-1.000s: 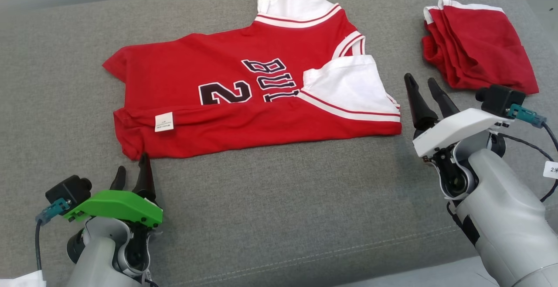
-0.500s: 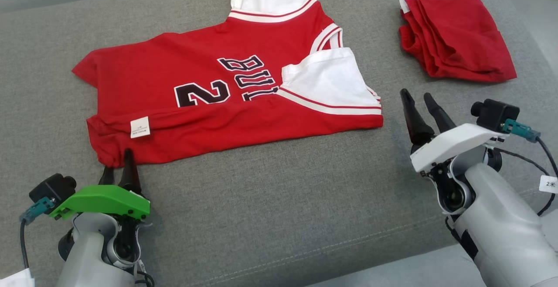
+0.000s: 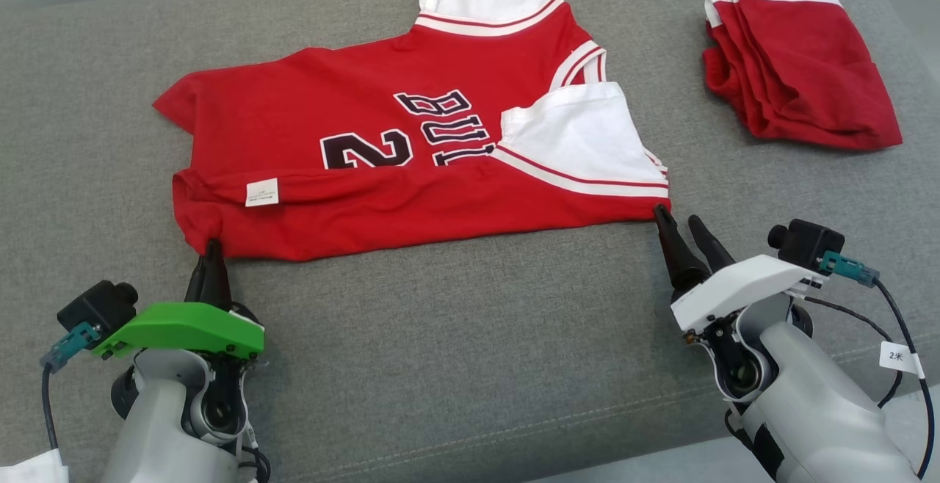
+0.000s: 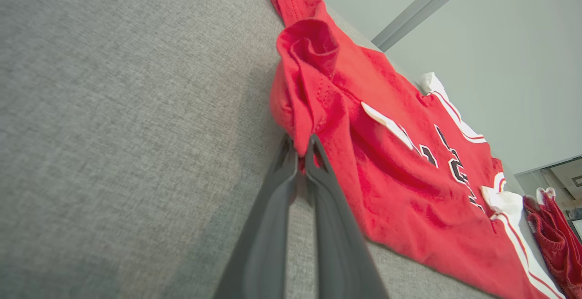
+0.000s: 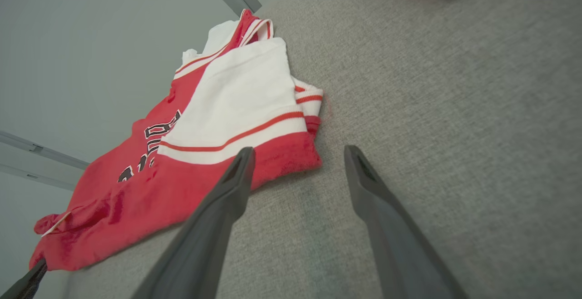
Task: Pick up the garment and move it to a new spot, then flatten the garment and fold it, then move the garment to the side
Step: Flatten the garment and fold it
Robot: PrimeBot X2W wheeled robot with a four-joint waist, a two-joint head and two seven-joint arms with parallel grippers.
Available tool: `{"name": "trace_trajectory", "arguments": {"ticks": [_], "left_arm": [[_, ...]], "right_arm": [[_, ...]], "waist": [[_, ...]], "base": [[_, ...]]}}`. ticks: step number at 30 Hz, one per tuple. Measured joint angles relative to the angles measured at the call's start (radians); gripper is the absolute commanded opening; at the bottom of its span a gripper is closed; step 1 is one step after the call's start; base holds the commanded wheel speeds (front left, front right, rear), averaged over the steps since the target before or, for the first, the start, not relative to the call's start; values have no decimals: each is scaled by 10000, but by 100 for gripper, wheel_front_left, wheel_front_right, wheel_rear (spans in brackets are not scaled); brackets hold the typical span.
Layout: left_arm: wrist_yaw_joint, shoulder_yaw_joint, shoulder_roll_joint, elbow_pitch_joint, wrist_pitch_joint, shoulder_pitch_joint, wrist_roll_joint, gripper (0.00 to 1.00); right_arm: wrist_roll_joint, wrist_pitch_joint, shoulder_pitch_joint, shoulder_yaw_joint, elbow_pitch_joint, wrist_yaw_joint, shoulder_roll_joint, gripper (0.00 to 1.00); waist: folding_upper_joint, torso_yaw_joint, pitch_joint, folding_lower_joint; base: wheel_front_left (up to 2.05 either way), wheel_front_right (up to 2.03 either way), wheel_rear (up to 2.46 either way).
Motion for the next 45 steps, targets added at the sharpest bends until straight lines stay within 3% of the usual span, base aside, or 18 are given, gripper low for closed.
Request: {"name": "trace_trajectory", "arguments": {"ticks": [9,12,14,15,29,45], "left_arm": [[-186,-353,-44,-307,-96,-193,0,0],[-209,-397,-54,-309,-169,-197,0,0],[-215,-428,-56,-309,-174,-197,0,0],[-215,-441,-59,-309,-178,-197,0,0],[-347,-221,-77,-725,-389,-61,-109,0],[-36,215,-98,-1916,-433,2303,-330,0]], "right_arm": [[199,422,-584,2,686,0,19,100],[240,633,-897,100,888,0,63,39],[240,704,-982,174,984,0,102,18],[240,704,-997,196,1018,0,109,0],[472,337,-1003,499,-54,0,-146,0],[665,128,1060,644,-1914,15,-1104,0]], "waist": [[0,387,232,0],[0,454,301,0],[0,481,323,0],[0,491,329,0],[0,354,88,0],[0,-183,-499,0]], "base": [[0,0,0],[0,0,0],[0,0,0],[0,0,0],[0,0,0],[0,0,0]]}}
